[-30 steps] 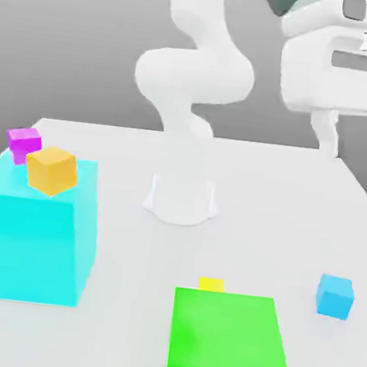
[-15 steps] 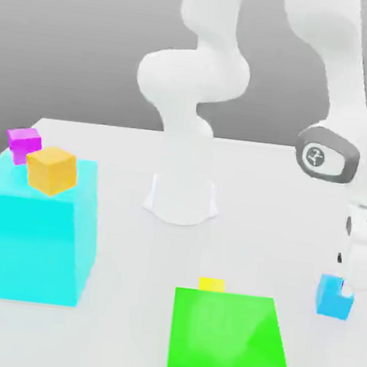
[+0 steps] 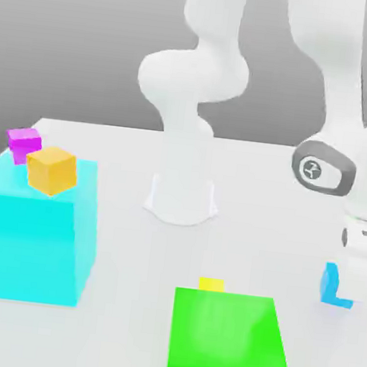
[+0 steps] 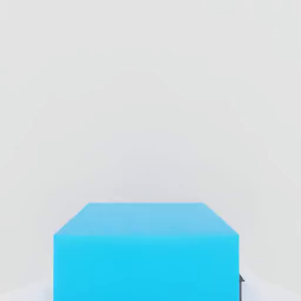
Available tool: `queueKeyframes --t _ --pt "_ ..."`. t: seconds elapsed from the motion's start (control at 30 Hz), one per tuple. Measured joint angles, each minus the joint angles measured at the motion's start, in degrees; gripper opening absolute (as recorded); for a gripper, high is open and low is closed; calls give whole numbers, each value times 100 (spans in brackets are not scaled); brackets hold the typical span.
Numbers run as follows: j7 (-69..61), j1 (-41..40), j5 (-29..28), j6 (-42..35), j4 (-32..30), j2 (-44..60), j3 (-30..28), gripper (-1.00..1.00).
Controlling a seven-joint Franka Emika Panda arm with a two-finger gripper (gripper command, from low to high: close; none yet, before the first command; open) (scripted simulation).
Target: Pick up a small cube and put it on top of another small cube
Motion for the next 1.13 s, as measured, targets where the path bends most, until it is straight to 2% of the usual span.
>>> queueKeyframes --t 0.17,0.27,0.53,0.83,0.9,1.0,1.03,1.13 --pt "-294 -1219 113 -949 90 -941 -530 -100" --pt "-399 -1665 55 -1525 170 -1480 -862 -100" --pt "-526 -3113 -315 -3005 371 -2829 -2063 -100" --pt "-653 -5101 -849 -4677 610 -4276 -3401 -100" --pt "-679 -5399 -946 -4719 525 -4396 -3625 -100" --pt "-693 -5510 -1053 -4124 112 -4210 -3827 -100" --pt "-698 -5527 -1071 -3965 7 -4153 -3864 100" --pt "-698 -5527 -1071 -3965 7 -4153 -3864 100"
